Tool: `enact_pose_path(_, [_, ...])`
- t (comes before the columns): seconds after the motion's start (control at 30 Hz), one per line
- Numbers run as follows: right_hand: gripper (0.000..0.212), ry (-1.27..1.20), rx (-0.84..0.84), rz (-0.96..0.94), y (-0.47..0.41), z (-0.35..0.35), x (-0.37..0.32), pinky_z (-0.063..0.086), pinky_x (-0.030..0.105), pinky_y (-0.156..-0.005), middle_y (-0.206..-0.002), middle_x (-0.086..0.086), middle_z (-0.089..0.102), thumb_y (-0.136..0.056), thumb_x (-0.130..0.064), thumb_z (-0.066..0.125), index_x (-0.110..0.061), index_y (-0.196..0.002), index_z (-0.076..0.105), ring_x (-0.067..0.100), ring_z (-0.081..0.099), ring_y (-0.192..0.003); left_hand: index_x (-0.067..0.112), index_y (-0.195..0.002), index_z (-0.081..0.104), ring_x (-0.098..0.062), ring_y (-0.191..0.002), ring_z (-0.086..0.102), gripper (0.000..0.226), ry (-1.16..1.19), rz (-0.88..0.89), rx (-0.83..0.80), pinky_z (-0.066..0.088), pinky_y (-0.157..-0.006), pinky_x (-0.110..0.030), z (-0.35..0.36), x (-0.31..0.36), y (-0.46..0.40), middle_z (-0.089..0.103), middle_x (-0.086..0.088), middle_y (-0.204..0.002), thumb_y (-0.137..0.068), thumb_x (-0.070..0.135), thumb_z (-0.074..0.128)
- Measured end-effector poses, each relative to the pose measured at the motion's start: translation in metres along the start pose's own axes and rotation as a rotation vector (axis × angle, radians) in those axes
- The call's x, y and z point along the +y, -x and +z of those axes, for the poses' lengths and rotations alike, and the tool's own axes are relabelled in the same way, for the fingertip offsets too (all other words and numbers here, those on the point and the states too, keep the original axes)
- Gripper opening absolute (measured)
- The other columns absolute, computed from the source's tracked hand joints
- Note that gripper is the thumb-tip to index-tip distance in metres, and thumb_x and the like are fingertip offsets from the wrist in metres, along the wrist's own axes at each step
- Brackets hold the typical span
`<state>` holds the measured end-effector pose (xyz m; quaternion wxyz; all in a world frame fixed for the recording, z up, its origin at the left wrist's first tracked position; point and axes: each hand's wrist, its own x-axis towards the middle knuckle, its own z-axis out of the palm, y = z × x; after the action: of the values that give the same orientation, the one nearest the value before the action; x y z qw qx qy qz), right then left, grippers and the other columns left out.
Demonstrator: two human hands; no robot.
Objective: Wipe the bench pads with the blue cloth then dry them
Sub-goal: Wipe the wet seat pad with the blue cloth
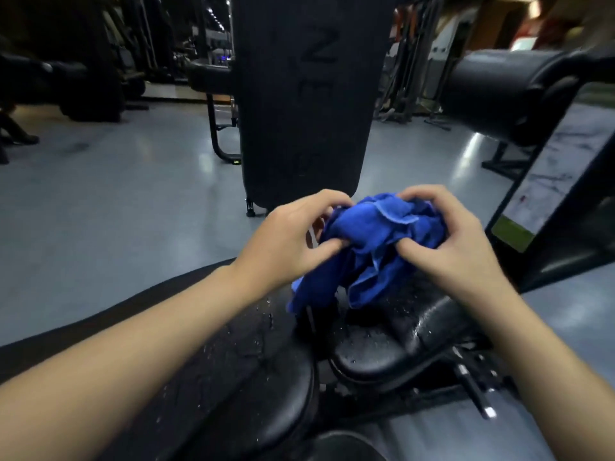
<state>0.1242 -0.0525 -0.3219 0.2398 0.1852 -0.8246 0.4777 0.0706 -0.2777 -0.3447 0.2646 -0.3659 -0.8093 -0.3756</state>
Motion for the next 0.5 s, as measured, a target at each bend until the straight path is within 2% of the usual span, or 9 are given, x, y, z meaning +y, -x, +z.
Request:
enact_pose_path(0.13, [0.055, 0.043, 0.056, 0.02, 0.032, -0.018, -0.036, 0.047, 0.018, -0.087, -0.106, -0.014, 0.069, -0.074, 0.012, 0.064, -0.032, -0.107, 0.063, 0.007, 0.064, -0.1, 0.023, -0.117, 0.061, -0.015, -0.074, 0.06, 0.038, 0.085, 0.011, 0.005, 0.053, -0.07, -0.03, -0.016, 0.041, 0.014, 0.064, 0.008, -0.089, -0.082, 0.021, 0.077])
enact_pose_path(0.23, [0.048, 0.124, 0.07, -0.015, 0.049, -0.03, -0.065, 0.046, 0.028, -0.096, -0.113, -0.006, 0.067, -0.072, -0.003, 0.066, -0.03, -0.111, 0.063, 0.013, 0.063, -0.11, 0.025, -0.116, 0.061, -0.018, -0.07, 0.06, 0.038, 0.137, 0.017, -0.015, 0.052, -0.065, -0.029, -0.028, 0.069, 0.024, 0.062, 0.01, -0.087, -0.083, 0.02, 0.078])
enact_pose_path(0.27, [0.048, 0.153, 0.081, -0.034, 0.053, -0.033, -0.073, 0.045, 0.027, -0.097, -0.115, -0.004, 0.067, -0.07, -0.006, 0.064, -0.03, -0.112, 0.063, 0.014, 0.062, -0.112, 0.026, -0.115, 0.06, -0.017, -0.069, 0.06, 0.037, 0.151, 0.021, -0.013, 0.052, -0.063, -0.026, -0.03, 0.076, 0.028, 0.062, 0.01, -0.086, -0.083, 0.02, 0.078])
enact_pose_path(0.37, [0.051, 0.232, 0.096, -0.057, 0.058, -0.035, -0.085, 0.041, 0.015, -0.094, -0.114, -0.004, 0.064, -0.068, -0.007, 0.062, -0.033, -0.112, 0.062, 0.007, 0.06, -0.11, 0.029, -0.111, 0.059, -0.013, -0.067, 0.058, 0.035, 0.213, -0.039, -0.011, 0.048, -0.062, -0.019, -0.027, 0.089, 0.037, 0.062, 0.014, -0.082, -0.083, 0.021, 0.078])
enact_pose_path(0.43, [0.054, 0.313, 0.063, -0.029, 0.058, -0.029, -0.076, 0.038, 0.007, -0.089, -0.111, -0.004, 0.058, -0.071, 0.0, 0.065, -0.033, -0.114, 0.063, 0.001, 0.058, -0.105, 0.032, -0.107, 0.055, -0.011, -0.067, 0.06, 0.034, 0.197, -0.086, -0.049, 0.05, -0.063, -0.022, -0.015, 0.088, 0.042, 0.063, 0.015, -0.081, -0.083, 0.024, 0.077])
enact_pose_path(0.5, [0.054, 0.401, 0.013, 0.051, 0.056, -0.019, -0.052, 0.038, 0.006, -0.086, -0.109, -0.005, 0.051, -0.076, 0.003, 0.066, -0.03, -0.118, 0.065, 0.001, 0.055, -0.097, 0.034, -0.103, 0.052, -0.01, -0.07, 0.062, 0.032, 0.18, -0.165, -0.107, 0.053, -0.068, -0.03, 0.002, 0.075, 0.048, 0.065, 0.011, -0.082, -0.083, 0.026, 0.076])
